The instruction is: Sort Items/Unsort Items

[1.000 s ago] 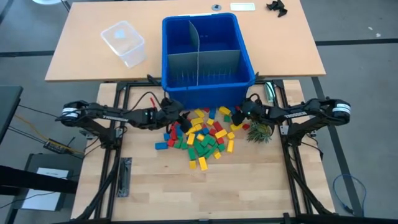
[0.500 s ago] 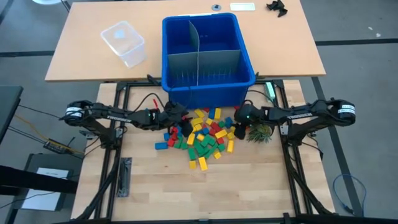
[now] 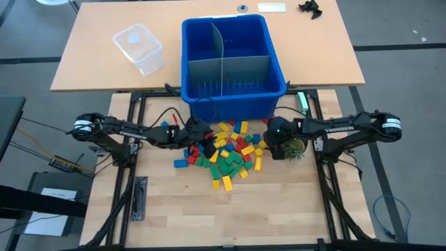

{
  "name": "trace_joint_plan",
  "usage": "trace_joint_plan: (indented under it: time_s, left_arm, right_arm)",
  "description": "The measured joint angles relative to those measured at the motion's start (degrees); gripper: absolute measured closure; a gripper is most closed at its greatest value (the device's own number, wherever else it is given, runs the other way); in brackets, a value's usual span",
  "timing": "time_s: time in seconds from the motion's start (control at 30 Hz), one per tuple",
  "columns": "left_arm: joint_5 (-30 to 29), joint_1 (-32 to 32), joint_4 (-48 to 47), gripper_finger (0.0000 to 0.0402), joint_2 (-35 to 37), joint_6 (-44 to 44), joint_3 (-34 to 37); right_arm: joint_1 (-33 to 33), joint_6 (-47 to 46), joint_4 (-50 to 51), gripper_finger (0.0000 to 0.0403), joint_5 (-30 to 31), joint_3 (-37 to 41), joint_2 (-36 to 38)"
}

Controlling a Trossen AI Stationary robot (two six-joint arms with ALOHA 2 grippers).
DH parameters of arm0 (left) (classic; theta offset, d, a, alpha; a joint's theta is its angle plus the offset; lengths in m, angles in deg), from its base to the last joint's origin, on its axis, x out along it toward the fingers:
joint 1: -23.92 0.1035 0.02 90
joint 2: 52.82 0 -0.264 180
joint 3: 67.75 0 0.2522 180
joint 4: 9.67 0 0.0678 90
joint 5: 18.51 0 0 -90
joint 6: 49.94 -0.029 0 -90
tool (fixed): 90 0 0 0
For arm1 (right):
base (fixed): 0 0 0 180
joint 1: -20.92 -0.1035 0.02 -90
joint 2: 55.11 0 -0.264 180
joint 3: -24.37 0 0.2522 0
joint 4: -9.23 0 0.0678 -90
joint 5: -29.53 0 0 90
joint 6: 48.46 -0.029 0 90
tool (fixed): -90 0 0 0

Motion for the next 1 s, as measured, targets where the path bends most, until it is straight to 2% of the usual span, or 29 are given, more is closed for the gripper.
trace_joint_plan:
  time_s: [0.27,0.43,0.53,0.7,1.0]
  left_arm:
    - [-0.1,0.0,4.1,0.0234,0.0,-3.7,0.0]
    - [-0.1,0.0,4.7,0.0234,0.0,-7.5,0.0]
    - [-0.5,0.1,5.1,0.0234,0.0,-7.7,0.0]
    - [-0.7,0.1,5.3,0.0234,0.0,-7.7,0.0]
    - [-0.7,0.1,6.2,0.0234,0.0,-7.7,0.0]
  right_arm:
    - [3.1,0.3,-2.8,0.0111,-0.6,-0.2,-9.0]
    - [3.1,-0.6,-6.4,0.0119,-0.6,-0.3,-10.9]
    - [2.9,-5.0,-6.1,0.0159,-0.5,-0.2,-9.9]
    - [2.5,-10.0,-2.0,0.0272,1.4,0.0,-5.9]
    - [-1.0,-17.1,14.8,0.0275,-0.1,-7.8,8.9]
